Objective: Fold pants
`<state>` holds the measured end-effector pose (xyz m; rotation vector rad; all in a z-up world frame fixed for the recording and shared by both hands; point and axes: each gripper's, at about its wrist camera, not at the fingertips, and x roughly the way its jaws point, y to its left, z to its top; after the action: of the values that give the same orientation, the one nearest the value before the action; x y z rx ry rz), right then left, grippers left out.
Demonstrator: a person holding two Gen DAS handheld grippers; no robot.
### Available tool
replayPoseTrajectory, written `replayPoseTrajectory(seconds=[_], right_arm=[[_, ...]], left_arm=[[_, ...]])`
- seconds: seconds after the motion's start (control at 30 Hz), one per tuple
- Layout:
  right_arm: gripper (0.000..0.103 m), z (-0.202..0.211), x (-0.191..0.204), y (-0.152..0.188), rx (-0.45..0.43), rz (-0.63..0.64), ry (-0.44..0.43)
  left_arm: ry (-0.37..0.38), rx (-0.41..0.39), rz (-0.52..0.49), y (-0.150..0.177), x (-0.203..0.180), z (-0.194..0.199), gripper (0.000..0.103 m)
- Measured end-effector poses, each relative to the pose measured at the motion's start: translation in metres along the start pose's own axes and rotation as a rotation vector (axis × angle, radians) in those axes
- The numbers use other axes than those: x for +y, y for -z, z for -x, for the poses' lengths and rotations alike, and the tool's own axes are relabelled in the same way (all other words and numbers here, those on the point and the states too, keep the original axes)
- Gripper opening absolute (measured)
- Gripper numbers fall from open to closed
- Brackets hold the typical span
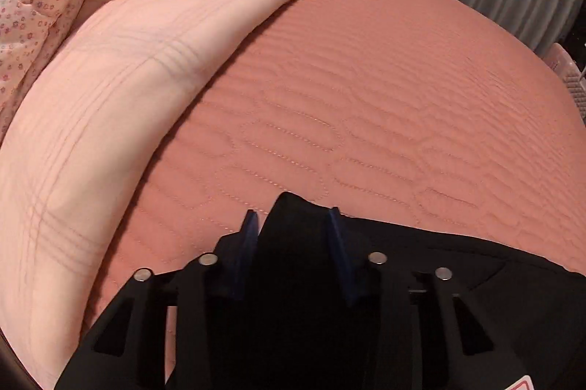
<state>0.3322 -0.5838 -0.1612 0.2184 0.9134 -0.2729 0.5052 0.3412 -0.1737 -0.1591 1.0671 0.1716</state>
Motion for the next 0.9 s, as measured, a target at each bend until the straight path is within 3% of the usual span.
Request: replayPoseTrajectory(seconds=[0.13,0.33,0.5,0.53,0.57,0.7,0.8,0.9], right_arm=[[0.016,0.004,0.007,-0.002,-0.013,0.0,0.019],[0.014,0.051,0.009,-0.001,-0.104,0.024,-0.009],[0.013,0.133,-0.005,0.01,-0.195,0.047,-0.107],[0.013,0.155,-0.008,0.016,-0.215,0.06,-0.126],[0.013,0.174,-0.01,0.023,-0.229,0.073,-0.145],[0.013,0.241,-0.018,0.063,-0.246,0.137,-0.186],[0.009,0.269,-0.017,0.105,-0.199,0.207,-0.165],[0.005,0.272,-0.035,0.126,-0.187,0.139,-0.14]], left_arm=[[0.005,-0.001,-0.037,0.002,-0.003,0.011,0.012],[0.165,-0.147,0.026,0.018,0.015,0.091,0.011],[0.252,-0.211,0.025,0.042,0.026,0.175,0.011],[0.266,-0.222,0.015,0.051,0.032,0.196,0.01],[0.284,-0.235,0.004,0.061,0.036,0.215,0.002],[0.258,-0.314,0.001,0.113,0.07,0.297,0.0],[0.186,-0.265,-0.026,0.153,0.094,0.319,0.0],[0.114,-0.183,-0.093,0.186,0.096,0.312,0.0]])
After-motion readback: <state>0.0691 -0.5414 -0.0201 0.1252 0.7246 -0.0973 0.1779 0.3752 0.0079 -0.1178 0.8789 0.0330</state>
